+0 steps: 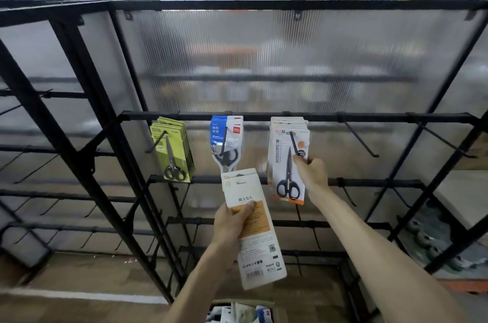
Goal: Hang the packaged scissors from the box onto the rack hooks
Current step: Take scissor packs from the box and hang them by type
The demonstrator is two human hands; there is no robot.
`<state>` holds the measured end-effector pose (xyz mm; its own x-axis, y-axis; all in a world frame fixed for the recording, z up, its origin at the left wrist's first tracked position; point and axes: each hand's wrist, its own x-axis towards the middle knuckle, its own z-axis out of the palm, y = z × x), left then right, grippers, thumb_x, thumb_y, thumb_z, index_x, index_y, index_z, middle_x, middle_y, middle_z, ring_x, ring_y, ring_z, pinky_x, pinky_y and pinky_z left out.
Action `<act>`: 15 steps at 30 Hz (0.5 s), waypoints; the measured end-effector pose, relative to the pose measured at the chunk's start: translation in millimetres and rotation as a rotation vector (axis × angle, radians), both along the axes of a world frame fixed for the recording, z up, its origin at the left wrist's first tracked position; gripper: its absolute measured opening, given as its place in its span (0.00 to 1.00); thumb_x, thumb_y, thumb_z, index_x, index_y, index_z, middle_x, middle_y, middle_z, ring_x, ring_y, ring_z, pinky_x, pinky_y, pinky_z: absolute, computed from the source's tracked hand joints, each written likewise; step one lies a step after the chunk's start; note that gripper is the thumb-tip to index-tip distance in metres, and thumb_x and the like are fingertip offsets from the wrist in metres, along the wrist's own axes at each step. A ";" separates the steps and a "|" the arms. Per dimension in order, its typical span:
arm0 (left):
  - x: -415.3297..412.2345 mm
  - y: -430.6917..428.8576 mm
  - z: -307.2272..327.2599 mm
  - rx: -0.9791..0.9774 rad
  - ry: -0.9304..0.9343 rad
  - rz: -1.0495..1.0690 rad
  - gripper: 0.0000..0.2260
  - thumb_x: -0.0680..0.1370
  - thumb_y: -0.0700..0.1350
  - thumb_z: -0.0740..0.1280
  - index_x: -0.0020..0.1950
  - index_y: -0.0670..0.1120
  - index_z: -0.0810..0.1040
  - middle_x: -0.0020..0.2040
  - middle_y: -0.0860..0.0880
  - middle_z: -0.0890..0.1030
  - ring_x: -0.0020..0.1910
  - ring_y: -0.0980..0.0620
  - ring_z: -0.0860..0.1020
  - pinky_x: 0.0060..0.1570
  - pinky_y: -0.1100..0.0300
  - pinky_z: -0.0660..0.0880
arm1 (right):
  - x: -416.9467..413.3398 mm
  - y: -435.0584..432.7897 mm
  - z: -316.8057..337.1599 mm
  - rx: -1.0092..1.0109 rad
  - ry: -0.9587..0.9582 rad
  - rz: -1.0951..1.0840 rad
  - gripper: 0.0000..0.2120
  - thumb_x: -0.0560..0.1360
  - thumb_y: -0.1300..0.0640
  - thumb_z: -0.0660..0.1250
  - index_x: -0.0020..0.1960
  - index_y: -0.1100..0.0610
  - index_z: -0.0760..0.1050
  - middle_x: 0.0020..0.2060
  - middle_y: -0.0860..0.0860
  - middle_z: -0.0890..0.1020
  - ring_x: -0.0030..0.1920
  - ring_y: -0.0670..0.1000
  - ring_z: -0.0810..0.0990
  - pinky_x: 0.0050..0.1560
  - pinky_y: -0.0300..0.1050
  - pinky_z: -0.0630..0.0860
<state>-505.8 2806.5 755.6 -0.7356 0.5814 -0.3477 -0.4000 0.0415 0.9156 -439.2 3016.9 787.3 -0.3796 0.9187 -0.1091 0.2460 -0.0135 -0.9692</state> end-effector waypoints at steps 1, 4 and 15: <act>2.4 0.7 2.3 0.010 -0.009 -0.017 0.10 0.76 0.39 0.74 0.56 0.44 0.79 0.47 0.46 0.87 0.43 0.48 0.87 0.42 0.53 0.83 | -1.0 2.5 -1.9 -0.009 -0.011 -0.008 0.12 0.78 0.50 0.67 0.45 0.60 0.79 0.42 0.55 0.85 0.44 0.55 0.84 0.47 0.54 0.80; 8.4 1.0 5.9 0.024 -0.018 -0.074 0.11 0.76 0.40 0.74 0.58 0.44 0.79 0.46 0.47 0.88 0.45 0.47 0.87 0.44 0.52 0.84 | 11.6 -5.8 -3.3 0.036 -0.138 -0.042 0.25 0.77 0.44 0.68 0.61 0.63 0.71 0.54 0.53 0.78 0.52 0.56 0.79 0.47 0.48 0.76; 49.9 23.9 15.2 0.054 -0.028 -0.150 0.11 0.76 0.39 0.74 0.58 0.44 0.80 0.46 0.45 0.88 0.45 0.45 0.87 0.47 0.47 0.83 | 103.2 -94.3 -8.9 -0.035 -0.088 0.391 0.09 0.76 0.49 0.72 0.51 0.54 0.80 0.45 0.48 0.86 0.45 0.44 0.85 0.46 0.39 0.80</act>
<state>-455.9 2830.4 770.8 -0.6294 0.7028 -0.3316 -0.4180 0.0535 0.9069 -336.0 2922.6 778.4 -0.6874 0.7022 -0.1853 0.3214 0.0653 -0.9447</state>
